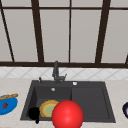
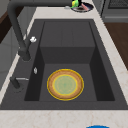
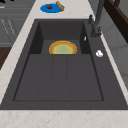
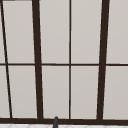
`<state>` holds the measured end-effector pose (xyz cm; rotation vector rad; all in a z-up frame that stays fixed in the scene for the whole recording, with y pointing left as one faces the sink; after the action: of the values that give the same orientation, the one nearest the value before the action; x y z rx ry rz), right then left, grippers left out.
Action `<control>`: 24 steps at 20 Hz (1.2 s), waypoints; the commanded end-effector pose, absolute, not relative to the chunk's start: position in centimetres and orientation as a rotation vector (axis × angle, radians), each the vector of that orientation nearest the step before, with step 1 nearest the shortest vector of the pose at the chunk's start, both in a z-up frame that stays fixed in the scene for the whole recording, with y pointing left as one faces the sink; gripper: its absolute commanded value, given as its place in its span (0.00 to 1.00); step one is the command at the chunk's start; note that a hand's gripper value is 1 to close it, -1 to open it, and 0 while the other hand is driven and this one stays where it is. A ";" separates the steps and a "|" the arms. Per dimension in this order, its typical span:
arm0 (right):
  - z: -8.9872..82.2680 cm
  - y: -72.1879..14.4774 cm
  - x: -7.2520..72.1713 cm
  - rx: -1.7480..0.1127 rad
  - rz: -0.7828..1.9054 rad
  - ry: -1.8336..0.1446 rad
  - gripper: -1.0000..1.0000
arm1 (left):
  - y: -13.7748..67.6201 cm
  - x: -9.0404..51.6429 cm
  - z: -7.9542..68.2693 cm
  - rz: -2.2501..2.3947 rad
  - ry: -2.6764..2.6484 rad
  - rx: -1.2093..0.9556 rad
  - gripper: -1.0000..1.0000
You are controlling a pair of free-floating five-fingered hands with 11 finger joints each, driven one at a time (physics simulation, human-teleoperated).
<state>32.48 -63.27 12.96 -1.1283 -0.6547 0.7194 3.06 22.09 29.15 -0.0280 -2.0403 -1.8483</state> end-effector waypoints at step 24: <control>22.0 -51.6 32.0 -1.082 0.811 -0.657 1.00 | 22.1 3.1 29.2 -1.848 -2.040 -0.028 0.50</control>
<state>32.05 -53.09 21.43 -1.0960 -0.6388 0.7426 3.06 22.09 29.15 -0.0280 -2.0403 -1.8483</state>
